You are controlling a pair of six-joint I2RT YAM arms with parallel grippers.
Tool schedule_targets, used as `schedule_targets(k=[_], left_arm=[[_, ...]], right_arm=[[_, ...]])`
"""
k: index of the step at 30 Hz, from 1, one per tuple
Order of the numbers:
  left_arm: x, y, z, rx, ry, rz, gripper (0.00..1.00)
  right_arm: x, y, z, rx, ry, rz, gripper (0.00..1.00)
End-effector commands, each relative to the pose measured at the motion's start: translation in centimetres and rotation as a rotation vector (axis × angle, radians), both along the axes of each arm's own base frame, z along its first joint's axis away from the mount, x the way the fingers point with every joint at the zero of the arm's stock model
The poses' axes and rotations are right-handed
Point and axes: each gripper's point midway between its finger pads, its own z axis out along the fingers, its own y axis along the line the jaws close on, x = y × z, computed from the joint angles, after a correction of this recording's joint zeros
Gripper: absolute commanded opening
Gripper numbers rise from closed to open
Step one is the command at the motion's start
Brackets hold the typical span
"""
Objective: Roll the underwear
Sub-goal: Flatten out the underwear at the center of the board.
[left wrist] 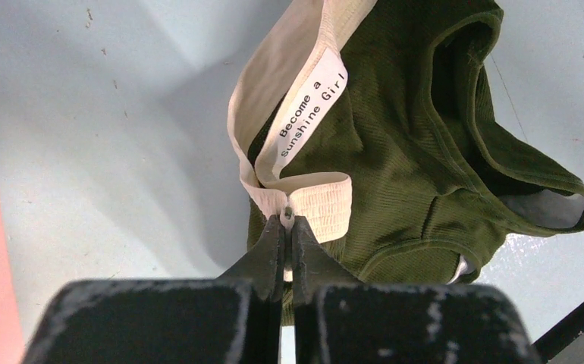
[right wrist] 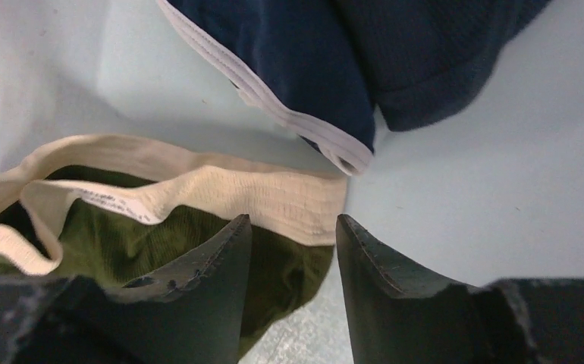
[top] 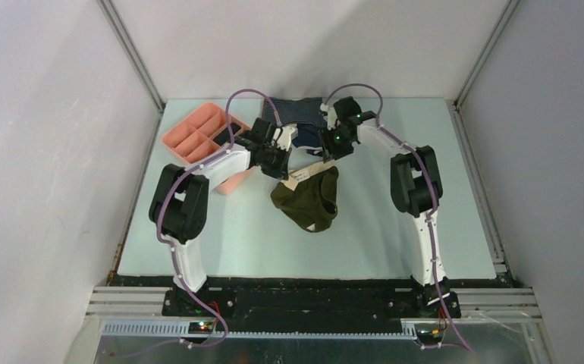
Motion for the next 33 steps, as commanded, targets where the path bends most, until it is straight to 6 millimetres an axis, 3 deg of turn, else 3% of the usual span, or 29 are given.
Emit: schedule_targets(k=[1,9,18,20,23,24,25,27,28,29,30,31,32,33], left_arm=[[0.7,-0.2,2.2,-0.026,-0.053,0.004,0.00],[0.8,-0.2,2.5,-0.023,-0.069,0.000,0.00],[0.6,0.2,2.2,-0.002,-0.074,-0.008,0.00],[0.6,0.2,2.2,-0.002,-0.076,-0.007,0.00],[0.9,0.4,2.5,0.009,-0.096,-0.020,0.00],[1.0,0.6,2.6,0.022,-0.108,-0.027,0.00],[1.4,0.7,3.3,0.024,-0.128,-0.026,0.00],[2.2,1.3,4.9,0.022,-0.169,-0.018,0.00],[2.4,1.5,5.6,0.016,-0.183,-0.013,0.00],[3.1,2.0,7.5,-0.009,-0.221,0.002,0.00],[3.4,2.1,8.8,-0.027,-0.245,0.011,0.00],[3.7,2.7,10.7,-0.055,-0.281,0.022,0.00],[4.0,2.8,12.1,-0.072,-0.306,0.028,0.00],[4.0,3.2,14.2,-0.100,-0.350,0.033,0.00]], right_arm=[[1.7,-0.3,-0.8,-0.108,-0.066,-0.033,0.48],[1.5,-0.7,-2.6,-0.164,-0.054,-0.037,0.42],[1.7,-1.2,-3.0,-0.211,-0.076,-0.032,0.39],[1.3,-0.7,-3.0,-0.180,-0.062,-0.004,0.32],[0.3,0.6,-2.8,-0.114,-0.029,0.050,0.07],[0.3,0.8,-2.2,-0.099,-0.036,0.058,0.00],[0.3,0.9,-1.5,-0.088,-0.043,0.062,0.00],[0.3,1.1,1.4,-0.024,-0.071,0.070,0.00],[0.5,1.0,4.3,0.028,-0.108,0.072,0.00],[0.6,0.2,5.7,0.052,-0.120,0.057,0.00],[0.3,0.3,9.0,0.105,-0.165,0.069,0.00],[0.2,-0.6,10.3,0.129,-0.178,0.057,0.00],[-0.4,-0.7,13.7,0.180,-0.233,0.071,0.00],[-0.8,-1.7,14.4,0.198,-0.233,0.050,0.00]])
